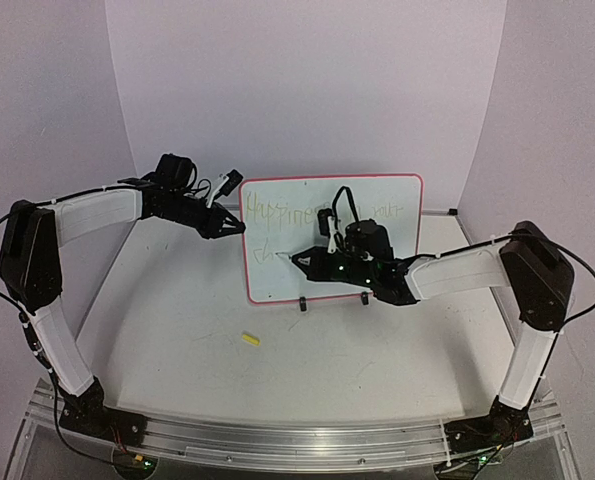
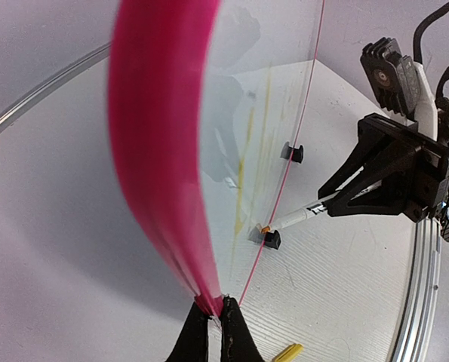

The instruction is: Write a sentence on the whiteboard

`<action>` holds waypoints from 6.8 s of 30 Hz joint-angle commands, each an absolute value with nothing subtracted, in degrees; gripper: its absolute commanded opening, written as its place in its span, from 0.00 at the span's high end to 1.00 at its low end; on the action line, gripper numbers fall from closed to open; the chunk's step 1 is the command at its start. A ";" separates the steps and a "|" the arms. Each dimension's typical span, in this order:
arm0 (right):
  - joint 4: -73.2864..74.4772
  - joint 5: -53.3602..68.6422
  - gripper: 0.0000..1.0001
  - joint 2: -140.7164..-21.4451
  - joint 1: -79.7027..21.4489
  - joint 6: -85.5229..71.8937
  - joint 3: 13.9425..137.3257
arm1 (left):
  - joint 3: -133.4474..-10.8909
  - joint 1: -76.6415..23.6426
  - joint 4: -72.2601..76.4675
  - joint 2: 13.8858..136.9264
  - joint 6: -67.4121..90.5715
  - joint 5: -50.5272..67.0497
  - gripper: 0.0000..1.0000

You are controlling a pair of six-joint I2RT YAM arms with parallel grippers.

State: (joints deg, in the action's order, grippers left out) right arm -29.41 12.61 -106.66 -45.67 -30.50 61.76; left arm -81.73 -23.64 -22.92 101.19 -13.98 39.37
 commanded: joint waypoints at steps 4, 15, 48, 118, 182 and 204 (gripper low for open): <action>-30.33 10.98 1.00 -107.42 -45.20 -30.86 61.25 | -82.44 -24.45 -22.49 99.32 -15.75 40.18 1.00; -30.02 8.02 1.00 -104.53 -45.21 -30.69 59.61 | -82.53 -24.42 -22.53 99.40 -15.70 40.38 1.00; -31.23 11.96 1.00 -99.43 -45.19 -29.25 58.87 | -82.52 -24.43 -22.49 99.40 -15.69 40.26 1.00; -28.03 9.51 1.00 -100.64 -46.88 -29.86 57.47 | -82.44 -24.43 -22.50 98.54 -15.56 40.25 1.00; -26.29 2.68 1.00 -103.10 -47.29 -26.79 62.63 | -82.34 -24.43 -22.50 98.87 -15.56 40.34 1.00; -26.88 3.65 1.00 -96.26 -46.50 -29.27 55.17 | -82.10 -24.44 -22.45 98.71 -15.53 40.28 1.00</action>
